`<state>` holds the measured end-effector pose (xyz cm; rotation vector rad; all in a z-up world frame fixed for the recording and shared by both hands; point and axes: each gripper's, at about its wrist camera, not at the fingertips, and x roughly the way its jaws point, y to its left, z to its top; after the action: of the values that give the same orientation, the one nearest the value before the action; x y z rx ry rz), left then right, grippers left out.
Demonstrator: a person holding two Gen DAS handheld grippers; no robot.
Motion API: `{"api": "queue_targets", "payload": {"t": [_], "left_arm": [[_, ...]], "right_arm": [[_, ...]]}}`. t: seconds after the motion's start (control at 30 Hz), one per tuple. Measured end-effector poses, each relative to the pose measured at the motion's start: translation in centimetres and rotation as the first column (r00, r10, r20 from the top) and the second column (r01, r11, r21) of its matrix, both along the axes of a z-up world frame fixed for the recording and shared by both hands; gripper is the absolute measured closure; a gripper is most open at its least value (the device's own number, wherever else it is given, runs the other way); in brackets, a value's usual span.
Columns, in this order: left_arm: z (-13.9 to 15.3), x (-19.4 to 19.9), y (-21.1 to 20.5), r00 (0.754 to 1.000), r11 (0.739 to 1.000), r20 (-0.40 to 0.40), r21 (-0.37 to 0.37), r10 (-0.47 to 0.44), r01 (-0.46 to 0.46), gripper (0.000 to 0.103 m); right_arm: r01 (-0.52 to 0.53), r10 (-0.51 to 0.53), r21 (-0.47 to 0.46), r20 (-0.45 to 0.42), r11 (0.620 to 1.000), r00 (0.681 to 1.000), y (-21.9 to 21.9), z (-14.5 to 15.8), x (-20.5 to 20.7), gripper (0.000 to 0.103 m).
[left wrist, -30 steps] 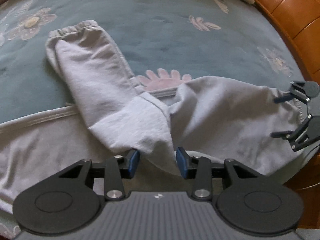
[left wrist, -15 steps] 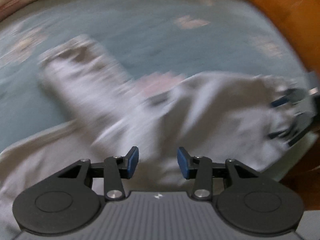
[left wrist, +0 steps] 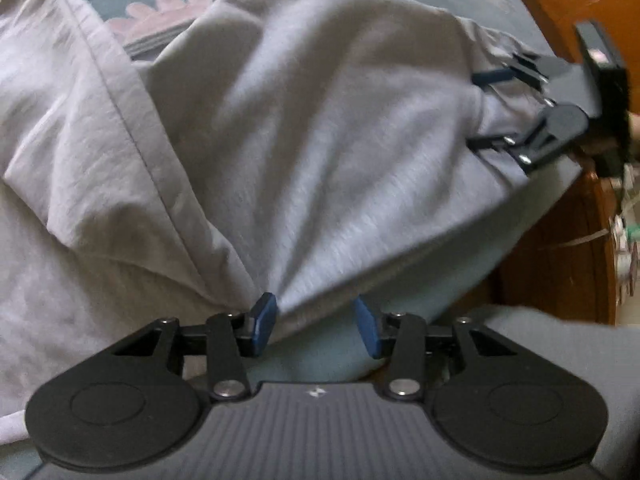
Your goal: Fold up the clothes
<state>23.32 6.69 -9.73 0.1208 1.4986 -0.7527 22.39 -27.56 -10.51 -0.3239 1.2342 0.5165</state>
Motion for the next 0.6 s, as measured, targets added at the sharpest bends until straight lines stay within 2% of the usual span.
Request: {"api": "queue_targets", "payload": {"t": [0.1,0.17,0.23,0.33,0.4,0.47,0.5,0.57,0.6], "left_arm": [[1.8,0.7,-0.6,0.995,0.998,0.096,-0.053,-0.009,0.015,0.056],[2.1,1.6,-1.0,0.991,0.996,0.134,-0.092,0.003,0.009,0.051],[1.3,2.4,-1.3,0.989,0.996,0.144,-0.086,0.012,0.001,0.051],[-1.0,2.5,-1.2,0.994,1.000,0.108,-0.019,0.025,-0.023,0.052],[-1.4,1.5,0.0,0.993,0.997,0.101,-0.035,0.069,-0.065,0.049],[-1.8,1.0,1.0,0.995,0.995,-0.010,-0.021,0.102,-0.102,0.049],[-1.7,0.7,1.3,0.993,0.993,-0.029,-0.014,0.113,-0.113,0.049],[-0.7,1.0,1.7,0.994,0.994,-0.017,-0.005,0.111,-0.111,0.052],[0.2,1.5,1.8,0.993,0.994,0.021,-0.016,0.113,-0.112,0.052]], "right_arm": [[0.000,0.000,-0.028,-0.017,1.000,1.000,0.4,0.1,0.4,0.000],[0.002,-0.003,-0.045,-0.024,0.999,1.000,0.6,0.3,0.7,0.000],[-0.003,0.002,-0.056,-0.021,0.998,1.000,0.8,0.6,0.9,0.000],[-0.021,0.021,-0.048,0.004,0.999,1.000,1.5,1.6,1.3,0.000],[-0.032,0.033,-0.032,0.026,0.999,0.999,2.3,2.4,1.7,0.000],[-0.045,0.045,-0.010,0.045,0.999,0.998,3.1,3.0,2.4,0.000],[-0.051,0.051,0.003,0.056,0.999,0.997,3.8,3.1,3.0,0.000],[-0.065,0.062,0.030,0.079,0.997,0.995,5.1,3.5,4.3,0.000],[-0.072,0.068,0.043,0.091,0.996,0.994,5.7,3.6,4.9,0.000]]}}
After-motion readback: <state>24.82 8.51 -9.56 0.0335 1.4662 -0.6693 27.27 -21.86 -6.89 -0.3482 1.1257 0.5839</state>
